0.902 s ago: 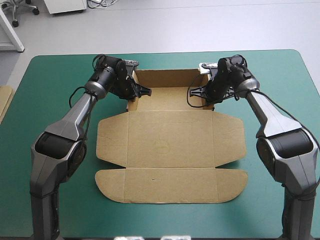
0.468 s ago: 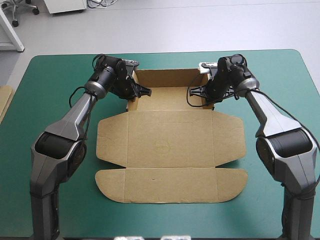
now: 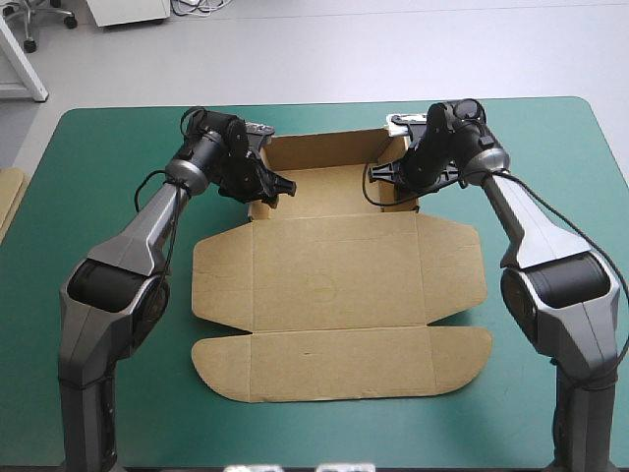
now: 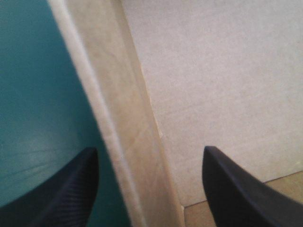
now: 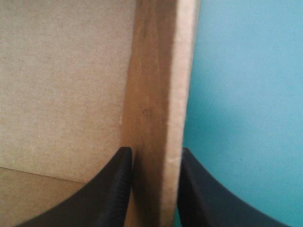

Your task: Fold the box

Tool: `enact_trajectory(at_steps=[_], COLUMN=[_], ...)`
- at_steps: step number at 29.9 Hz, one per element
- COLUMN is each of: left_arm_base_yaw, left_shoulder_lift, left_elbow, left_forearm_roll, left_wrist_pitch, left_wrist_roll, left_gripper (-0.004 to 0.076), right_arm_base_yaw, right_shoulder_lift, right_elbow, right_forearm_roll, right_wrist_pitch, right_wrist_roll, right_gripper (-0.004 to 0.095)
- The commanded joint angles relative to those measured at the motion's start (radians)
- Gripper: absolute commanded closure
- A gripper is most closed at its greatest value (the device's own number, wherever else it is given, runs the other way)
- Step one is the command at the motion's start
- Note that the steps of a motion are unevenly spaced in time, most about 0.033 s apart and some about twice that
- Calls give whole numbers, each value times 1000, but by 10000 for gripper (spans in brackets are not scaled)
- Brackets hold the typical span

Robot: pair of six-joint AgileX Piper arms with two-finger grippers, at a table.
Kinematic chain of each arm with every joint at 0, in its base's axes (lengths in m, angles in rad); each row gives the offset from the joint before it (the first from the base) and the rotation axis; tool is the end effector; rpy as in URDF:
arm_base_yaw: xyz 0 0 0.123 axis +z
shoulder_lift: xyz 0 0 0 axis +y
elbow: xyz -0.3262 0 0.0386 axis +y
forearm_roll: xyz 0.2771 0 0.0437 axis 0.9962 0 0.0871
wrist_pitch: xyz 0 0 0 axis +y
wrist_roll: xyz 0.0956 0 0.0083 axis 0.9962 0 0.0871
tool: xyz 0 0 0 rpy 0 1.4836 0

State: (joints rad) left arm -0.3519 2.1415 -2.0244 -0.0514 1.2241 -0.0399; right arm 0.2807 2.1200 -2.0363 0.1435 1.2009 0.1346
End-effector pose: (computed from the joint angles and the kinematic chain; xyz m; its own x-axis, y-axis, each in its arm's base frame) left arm 0.4855 -0.1832 0.2966 -0.9110 0.2735 -0.3088 0.3067 0.9497 -0.0637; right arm 0.4941 0.1558 0.3130 -0.9376 -0.0788 -0.3386 -0.1502 0.9702 0.1902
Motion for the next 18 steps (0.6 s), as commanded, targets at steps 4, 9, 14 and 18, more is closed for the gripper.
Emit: enact_trajectory(at_steps=[4,9,14,18], left_arm_base_yaw=[-7,-7,-7,-7], left_shoulder_lift=[-113,-134,-156,-213], left_elbow=[-29,-77,-123,-128], left_forearm_roll=[-15,-11,-17,-19], left_wrist_pitch=[-38,-43,-37,-39], left_wrist_roll=[1,1,1,16], left_gripper=[209,209,212,262], right_arm_base_yaw=[-1,-3,-3,-3], right_shoulder_lift=[-73,-97,-151,-220], right_elbow=[-33,-40,-40,-40], right_forearm_roll=[-8,-59,-115,-122], right_wrist_pitch=[-12,-16,-23,-35], right_wrist_roll=[-24,-26,-24,-22], right_gripper=[451,361,362,369])
